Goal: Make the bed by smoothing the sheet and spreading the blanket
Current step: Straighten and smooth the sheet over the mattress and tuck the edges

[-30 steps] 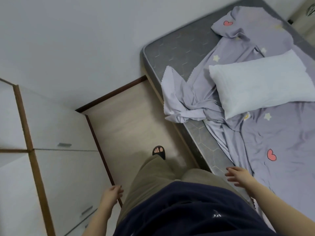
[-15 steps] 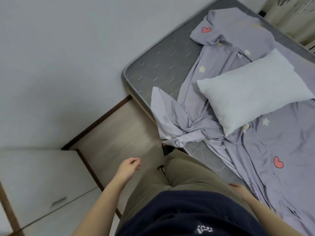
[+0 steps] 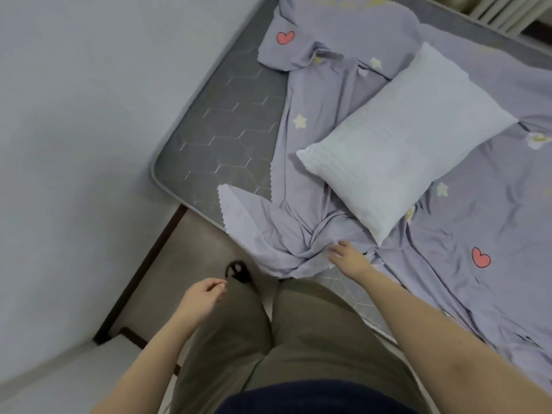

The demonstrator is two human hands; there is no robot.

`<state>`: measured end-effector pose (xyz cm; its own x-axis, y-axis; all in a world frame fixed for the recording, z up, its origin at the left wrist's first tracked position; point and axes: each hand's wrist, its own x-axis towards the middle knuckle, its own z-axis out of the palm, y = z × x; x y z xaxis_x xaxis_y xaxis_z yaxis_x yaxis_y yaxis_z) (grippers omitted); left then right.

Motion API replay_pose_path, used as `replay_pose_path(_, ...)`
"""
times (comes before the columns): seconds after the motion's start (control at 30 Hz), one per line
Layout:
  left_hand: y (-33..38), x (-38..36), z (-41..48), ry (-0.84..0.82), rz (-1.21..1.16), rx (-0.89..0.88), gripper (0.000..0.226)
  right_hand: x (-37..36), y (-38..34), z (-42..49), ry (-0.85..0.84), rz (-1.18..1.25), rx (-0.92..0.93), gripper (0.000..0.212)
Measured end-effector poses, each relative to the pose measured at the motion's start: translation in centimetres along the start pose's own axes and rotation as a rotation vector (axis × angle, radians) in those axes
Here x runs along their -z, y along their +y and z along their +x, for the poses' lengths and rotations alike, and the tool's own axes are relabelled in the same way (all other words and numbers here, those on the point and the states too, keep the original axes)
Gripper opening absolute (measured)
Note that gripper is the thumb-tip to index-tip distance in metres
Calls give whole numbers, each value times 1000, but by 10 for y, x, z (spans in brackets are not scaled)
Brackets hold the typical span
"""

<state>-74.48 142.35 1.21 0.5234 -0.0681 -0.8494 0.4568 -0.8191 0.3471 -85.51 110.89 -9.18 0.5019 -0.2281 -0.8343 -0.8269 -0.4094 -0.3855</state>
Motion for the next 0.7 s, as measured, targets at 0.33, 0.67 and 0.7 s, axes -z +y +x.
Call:
replay_pose_path(0.33,54,64,65,-189,419,-206,17,-53,-11,54,-144,-659,-61,45)
replay_pose_path(0.67,72,131,107,-256,492,-187,20,-73,-72,18,322,-342,-221,34)
replay_pose_path(0.7,74,130,107,-264,483,-188,21,-74,-78,10,309,-305,-232,29)
